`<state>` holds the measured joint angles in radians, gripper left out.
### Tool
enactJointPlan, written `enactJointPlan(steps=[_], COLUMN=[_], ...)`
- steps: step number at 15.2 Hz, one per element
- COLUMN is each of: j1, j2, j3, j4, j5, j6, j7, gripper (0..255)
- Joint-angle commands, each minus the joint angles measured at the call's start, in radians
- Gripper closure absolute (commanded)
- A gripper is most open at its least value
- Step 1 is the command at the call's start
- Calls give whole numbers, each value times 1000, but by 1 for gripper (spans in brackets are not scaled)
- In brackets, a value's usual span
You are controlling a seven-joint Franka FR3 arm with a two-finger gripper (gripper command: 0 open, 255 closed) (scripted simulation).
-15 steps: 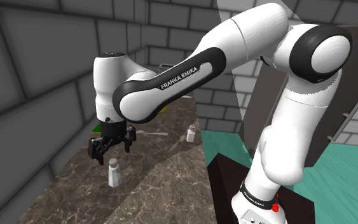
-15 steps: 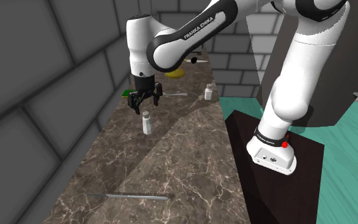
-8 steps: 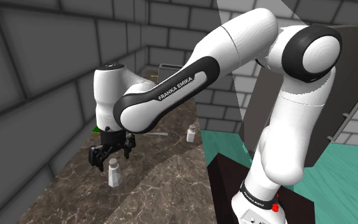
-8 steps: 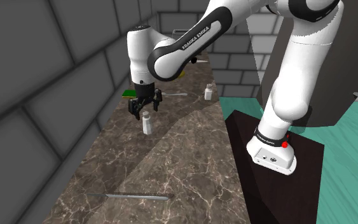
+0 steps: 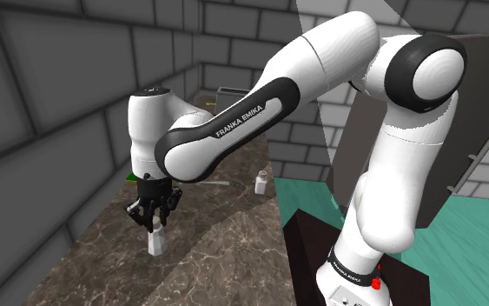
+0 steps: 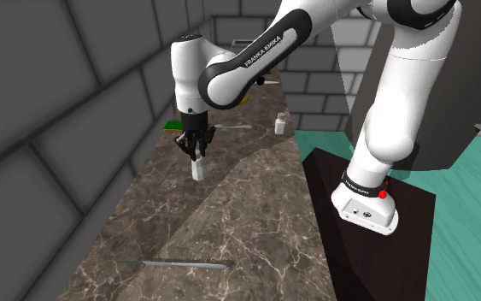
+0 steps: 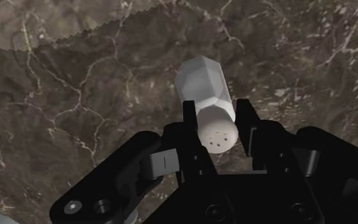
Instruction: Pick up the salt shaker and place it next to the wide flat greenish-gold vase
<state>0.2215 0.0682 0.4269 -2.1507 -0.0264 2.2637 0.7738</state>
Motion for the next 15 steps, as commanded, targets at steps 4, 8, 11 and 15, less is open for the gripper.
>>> enactJointPlan(steps=[4,8,11,15], j1=[0,0,-2,-4], j2=[0,-7,-28,-52], j3=[0,0,1,0], j4=[0,6,26,55], j5=[0,4,16,28], j6=[0,-13,-51,-103], j7=[0,-3,-11,-19], gripper=[255,255,255,255])
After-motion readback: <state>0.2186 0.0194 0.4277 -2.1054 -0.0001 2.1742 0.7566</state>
